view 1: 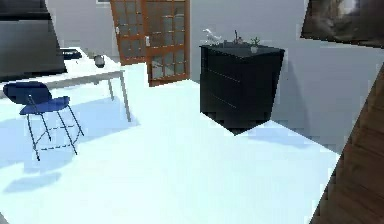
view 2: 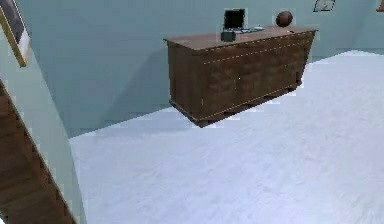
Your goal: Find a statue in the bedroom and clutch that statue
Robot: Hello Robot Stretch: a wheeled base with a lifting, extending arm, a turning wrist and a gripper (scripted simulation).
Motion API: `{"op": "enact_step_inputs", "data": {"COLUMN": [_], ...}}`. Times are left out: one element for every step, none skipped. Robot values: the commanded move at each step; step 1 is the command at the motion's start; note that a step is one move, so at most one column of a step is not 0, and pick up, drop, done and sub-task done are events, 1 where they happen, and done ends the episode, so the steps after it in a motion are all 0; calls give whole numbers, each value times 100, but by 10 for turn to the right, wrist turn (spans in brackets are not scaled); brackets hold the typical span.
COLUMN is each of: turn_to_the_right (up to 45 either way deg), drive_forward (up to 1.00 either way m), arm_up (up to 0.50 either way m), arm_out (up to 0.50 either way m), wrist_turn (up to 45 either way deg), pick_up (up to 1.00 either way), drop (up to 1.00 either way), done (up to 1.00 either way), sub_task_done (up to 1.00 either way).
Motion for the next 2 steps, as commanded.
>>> {"op": "enact_step_inputs", "data": {"turn_to_the_right": [-30,0], "drive_forward": [0,100], "arm_up": [0,0], "arm_out": [0,0], "wrist_turn": [0,0], "pick_up": [0,0], "drop": [0,0], "done": [0,0], "sub_task_done": [0,0]}}
